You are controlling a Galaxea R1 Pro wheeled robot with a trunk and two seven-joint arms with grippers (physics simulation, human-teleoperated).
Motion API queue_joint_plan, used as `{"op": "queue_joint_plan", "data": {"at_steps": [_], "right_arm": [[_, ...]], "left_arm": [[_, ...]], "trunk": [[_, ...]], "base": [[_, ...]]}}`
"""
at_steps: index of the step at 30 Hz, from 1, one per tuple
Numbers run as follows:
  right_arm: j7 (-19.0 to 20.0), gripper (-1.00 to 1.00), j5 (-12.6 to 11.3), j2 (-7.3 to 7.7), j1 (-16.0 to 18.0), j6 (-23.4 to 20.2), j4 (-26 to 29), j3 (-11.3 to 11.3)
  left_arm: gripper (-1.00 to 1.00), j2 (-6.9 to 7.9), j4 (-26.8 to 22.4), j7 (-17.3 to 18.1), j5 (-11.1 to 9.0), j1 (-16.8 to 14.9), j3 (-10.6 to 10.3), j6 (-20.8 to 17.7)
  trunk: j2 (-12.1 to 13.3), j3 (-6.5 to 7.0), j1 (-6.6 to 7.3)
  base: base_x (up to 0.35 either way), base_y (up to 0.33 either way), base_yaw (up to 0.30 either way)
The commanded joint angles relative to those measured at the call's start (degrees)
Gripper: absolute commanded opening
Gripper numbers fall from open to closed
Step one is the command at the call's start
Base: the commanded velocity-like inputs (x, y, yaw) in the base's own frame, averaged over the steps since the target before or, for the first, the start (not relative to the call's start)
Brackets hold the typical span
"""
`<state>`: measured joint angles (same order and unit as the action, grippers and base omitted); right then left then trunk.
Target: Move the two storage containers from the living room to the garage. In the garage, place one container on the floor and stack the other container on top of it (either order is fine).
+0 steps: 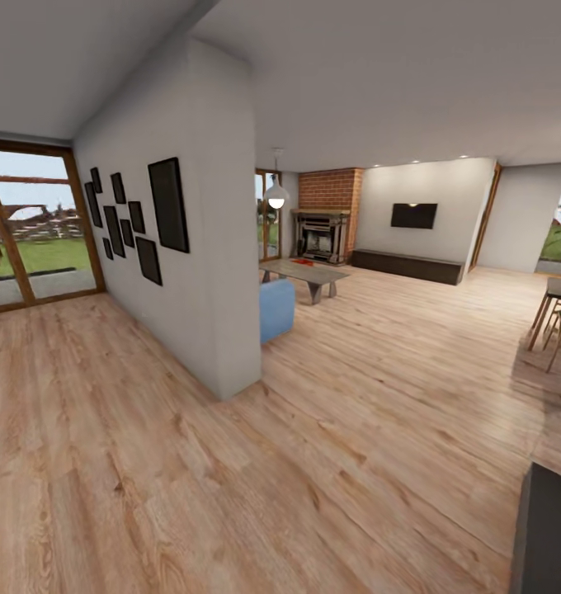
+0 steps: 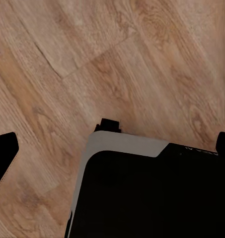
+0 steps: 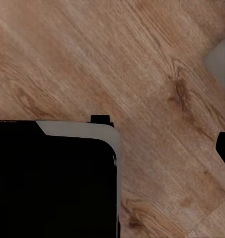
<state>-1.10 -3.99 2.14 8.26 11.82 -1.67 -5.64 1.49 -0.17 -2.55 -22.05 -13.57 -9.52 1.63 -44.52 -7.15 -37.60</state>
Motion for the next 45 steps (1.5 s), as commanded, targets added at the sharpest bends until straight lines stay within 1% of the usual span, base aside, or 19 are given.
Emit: {"op": "queue_joint_plan", "data": {"at_steps": [1, 15, 28, 45], "right_arm": [[-0.11, 1.00, -0.41, -0.02, 0.09, 0.31, -0.18, -0.53], [-0.13, 1.00, -0.14, -0.20, 0.09, 0.23, -0.18, -0.86], [-0.13, 1.00, -0.06, -0.04, 0.09, 0.30, -0.18, -0.86], [-0.13, 1.00, -0.05, -0.02, 0.09, 0.31, -0.18, -0.82]], "left_arm": [[1.00, 0.00, 0.00, -0.15, -0.45, -0.04, -0.49, 0.13], [1.00, 0.00, -0.01, -0.16, -0.45, -0.04, -0.47, 0.13], [1.00, 0.08, -0.01, -0.09, -0.45, -0.04, -0.42, -0.17], [1.00, 0.00, -0.01, -0.10, -0.45, -0.02, -0.50, 0.08]], "trunk": [[-0.06, -0.09, -0.04], [-0.06, -0.09, -0.04], [-0.06, -0.09, -0.04], [-0.06, -0.09, -0.04]], "base": [[0.323, 0.000, -0.252], [0.323, 0.000, -0.278], [0.323, 0.000, -0.271], [0.323, 0.000, -0.017]]}}
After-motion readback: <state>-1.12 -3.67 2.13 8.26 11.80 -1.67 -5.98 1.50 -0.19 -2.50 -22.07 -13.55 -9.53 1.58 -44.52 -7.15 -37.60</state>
